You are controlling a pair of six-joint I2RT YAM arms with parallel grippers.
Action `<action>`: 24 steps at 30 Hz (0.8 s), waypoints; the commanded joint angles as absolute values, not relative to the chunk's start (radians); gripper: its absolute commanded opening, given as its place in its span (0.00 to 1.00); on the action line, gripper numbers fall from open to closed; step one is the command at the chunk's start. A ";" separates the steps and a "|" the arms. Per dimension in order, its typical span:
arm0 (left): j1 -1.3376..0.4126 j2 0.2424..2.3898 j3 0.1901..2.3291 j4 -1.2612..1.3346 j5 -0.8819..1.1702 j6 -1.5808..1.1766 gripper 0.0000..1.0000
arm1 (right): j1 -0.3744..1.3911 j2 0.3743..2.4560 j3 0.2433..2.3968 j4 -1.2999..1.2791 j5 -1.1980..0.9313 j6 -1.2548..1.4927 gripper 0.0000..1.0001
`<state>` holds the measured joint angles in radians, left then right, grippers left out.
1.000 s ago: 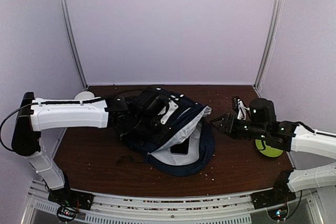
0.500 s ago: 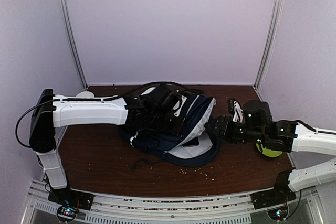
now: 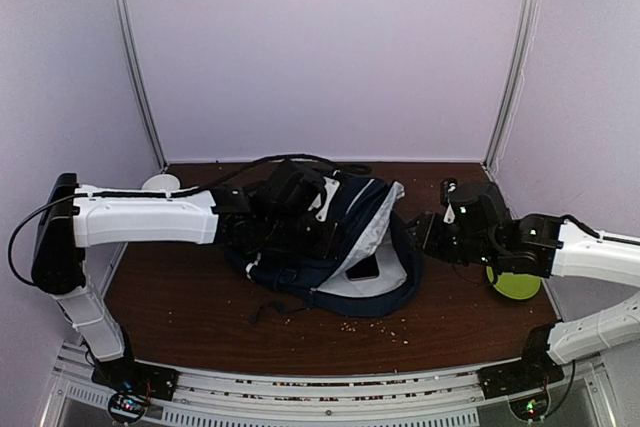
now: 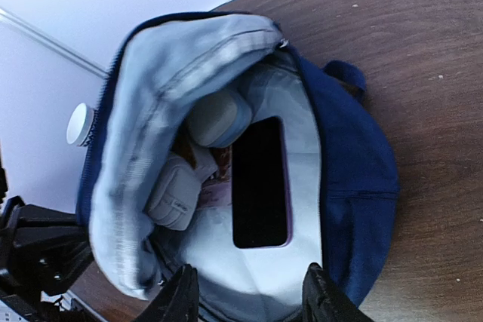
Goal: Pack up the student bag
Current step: Adjust the student bag at the center of the board.
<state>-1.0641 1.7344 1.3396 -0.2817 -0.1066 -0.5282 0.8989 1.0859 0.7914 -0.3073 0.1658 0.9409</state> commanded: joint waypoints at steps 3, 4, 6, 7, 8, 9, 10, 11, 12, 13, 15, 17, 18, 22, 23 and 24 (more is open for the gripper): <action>-1.048 1.622 1.325 -0.141 -0.145 -0.545 0.00 | 0.867 1.021 0.686 -0.313 0.317 0.877 0.41; -1.048 1.621 1.322 -0.134 -0.137 -0.550 0.00 | 0.862 1.049 0.699 -0.310 0.289 0.847 0.41; -1.048 1.621 1.314 -0.119 -0.125 -0.567 0.00 | 0.859 1.154 0.760 -0.342 0.276 0.791 0.41; -1.048 1.622 1.312 -0.113 -0.120 -0.571 0.00 | 0.858 1.199 0.796 -0.355 0.276 0.762 0.42; -1.048 1.625 1.311 -0.111 -0.115 -0.575 0.00 | 0.858 1.240 0.828 -0.360 0.277 0.735 0.43; -1.048 1.626 1.310 -0.110 -0.111 -0.579 0.00 | 0.858 1.278 0.860 -0.364 0.280 0.713 0.44; -1.048 1.627 1.309 -0.110 -0.108 -0.581 0.00 | 0.858 1.310 0.883 -0.365 0.286 0.691 0.45; -1.048 1.625 1.306 -0.109 -0.107 -0.584 0.00 | 0.858 1.344 0.907 -0.372 0.290 0.677 0.46; -1.048 1.621 1.302 -0.108 -0.107 -0.586 0.00 | 0.857 1.374 0.928 -0.380 0.295 0.666 0.47; -1.048 1.617 1.297 -0.106 -0.111 -0.585 0.00 | 0.858 1.400 0.945 -0.385 0.300 0.656 0.47; -1.048 1.606 1.286 -0.102 -0.117 -0.585 0.00 | 0.855 1.451 0.968 -0.396 0.311 0.642 0.47; -1.048 1.599 1.280 -0.101 -0.122 -0.585 0.00 | 0.845 1.498 0.985 -0.403 0.308 0.640 0.45; -1.048 1.597 1.279 -0.102 -0.122 -0.583 0.00 | 0.843 1.518 0.987 -0.403 0.298 0.642 0.44; -1.048 1.596 1.278 -0.111 -0.125 -0.577 0.00 | 0.839 1.566 0.994 -0.408 0.277 0.645 0.42; -1.048 1.595 1.278 -0.113 -0.128 -0.574 0.00 | 0.840 1.579 0.993 -0.411 0.278 0.648 0.42; -1.048 1.594 1.278 -0.114 -0.129 -0.574 0.00 | 0.840 1.586 0.991 -0.415 0.280 0.651 0.42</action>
